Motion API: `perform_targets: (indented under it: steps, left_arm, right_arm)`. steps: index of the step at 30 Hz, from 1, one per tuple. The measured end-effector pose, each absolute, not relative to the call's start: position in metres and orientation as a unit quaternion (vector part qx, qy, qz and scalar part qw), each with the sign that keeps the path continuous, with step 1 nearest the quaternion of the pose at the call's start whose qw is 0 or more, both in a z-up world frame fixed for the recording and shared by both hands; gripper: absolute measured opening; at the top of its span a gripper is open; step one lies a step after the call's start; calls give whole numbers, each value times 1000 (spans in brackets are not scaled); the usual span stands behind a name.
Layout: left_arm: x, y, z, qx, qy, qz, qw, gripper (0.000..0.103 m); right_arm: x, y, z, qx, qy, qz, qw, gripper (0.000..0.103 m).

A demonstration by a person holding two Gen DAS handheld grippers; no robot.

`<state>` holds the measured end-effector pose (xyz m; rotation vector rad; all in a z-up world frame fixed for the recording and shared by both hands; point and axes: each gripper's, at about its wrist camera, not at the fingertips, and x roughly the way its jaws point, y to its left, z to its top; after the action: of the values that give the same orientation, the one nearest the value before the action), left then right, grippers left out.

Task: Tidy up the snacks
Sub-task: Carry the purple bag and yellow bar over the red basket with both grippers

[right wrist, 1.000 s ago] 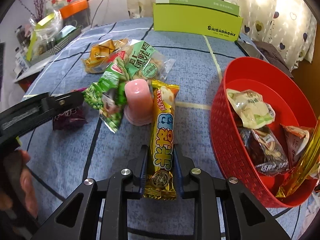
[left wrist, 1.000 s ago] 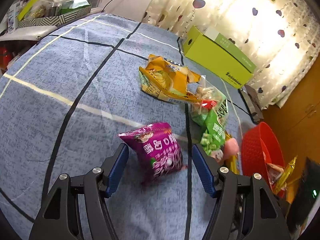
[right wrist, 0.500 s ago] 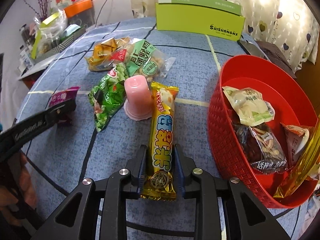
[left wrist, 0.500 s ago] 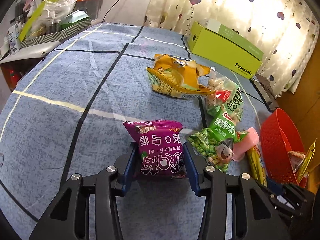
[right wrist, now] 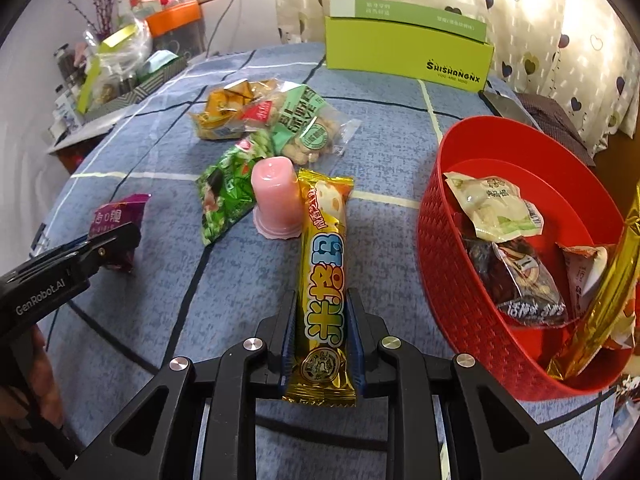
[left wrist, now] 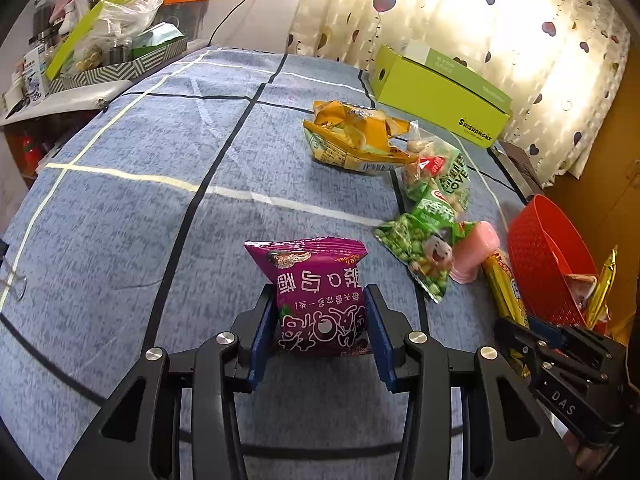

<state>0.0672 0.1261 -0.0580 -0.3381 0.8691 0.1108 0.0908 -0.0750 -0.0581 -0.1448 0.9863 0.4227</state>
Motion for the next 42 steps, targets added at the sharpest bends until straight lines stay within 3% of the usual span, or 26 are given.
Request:
perform_targets:
  steps: [42]
  left_arm:
    - [-15,98,14,-135,313,-19,940,44]
  right_arm:
    - [-18,-82,28,-93,367,210,901,20]
